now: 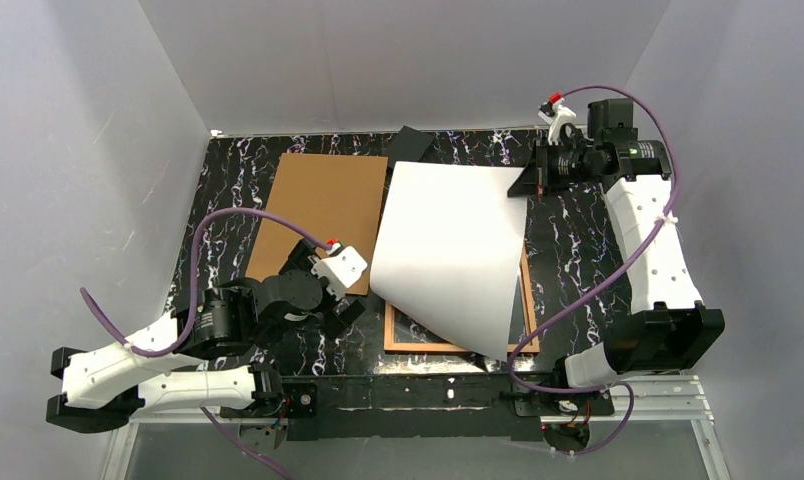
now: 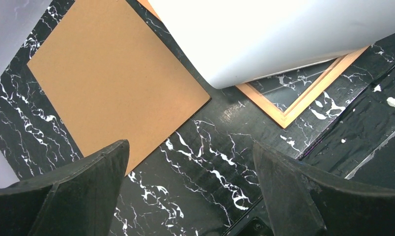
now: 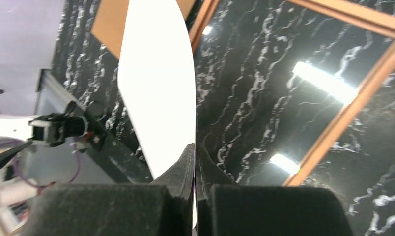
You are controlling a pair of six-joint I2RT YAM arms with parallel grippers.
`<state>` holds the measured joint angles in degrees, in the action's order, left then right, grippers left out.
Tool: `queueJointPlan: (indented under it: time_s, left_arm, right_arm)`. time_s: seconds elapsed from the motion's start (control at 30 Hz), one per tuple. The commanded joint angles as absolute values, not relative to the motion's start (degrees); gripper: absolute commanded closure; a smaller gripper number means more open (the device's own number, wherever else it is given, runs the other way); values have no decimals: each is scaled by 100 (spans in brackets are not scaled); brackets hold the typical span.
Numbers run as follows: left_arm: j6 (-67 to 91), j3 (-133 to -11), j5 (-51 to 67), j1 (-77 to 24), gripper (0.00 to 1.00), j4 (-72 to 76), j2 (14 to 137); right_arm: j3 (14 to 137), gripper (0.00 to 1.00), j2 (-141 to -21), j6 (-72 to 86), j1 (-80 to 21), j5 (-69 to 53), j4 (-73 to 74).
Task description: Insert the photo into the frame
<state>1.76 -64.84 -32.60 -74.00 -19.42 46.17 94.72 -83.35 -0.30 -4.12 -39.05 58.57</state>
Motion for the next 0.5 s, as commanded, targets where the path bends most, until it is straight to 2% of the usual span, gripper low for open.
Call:
queueJointPlan:
  time_s: [0.0, 0.47]
  left_arm:
    - [133, -6307, -3324, -7416, 2, -1800, 4645]
    - [278, -6241, -3183, -7418, 2, -1699, 4879]
  right_arm:
    - [9866, 99, -8376, -394, -402, -2978, 5539]
    - [10004, 99, -8600, -890, -400, -1531, 4651]
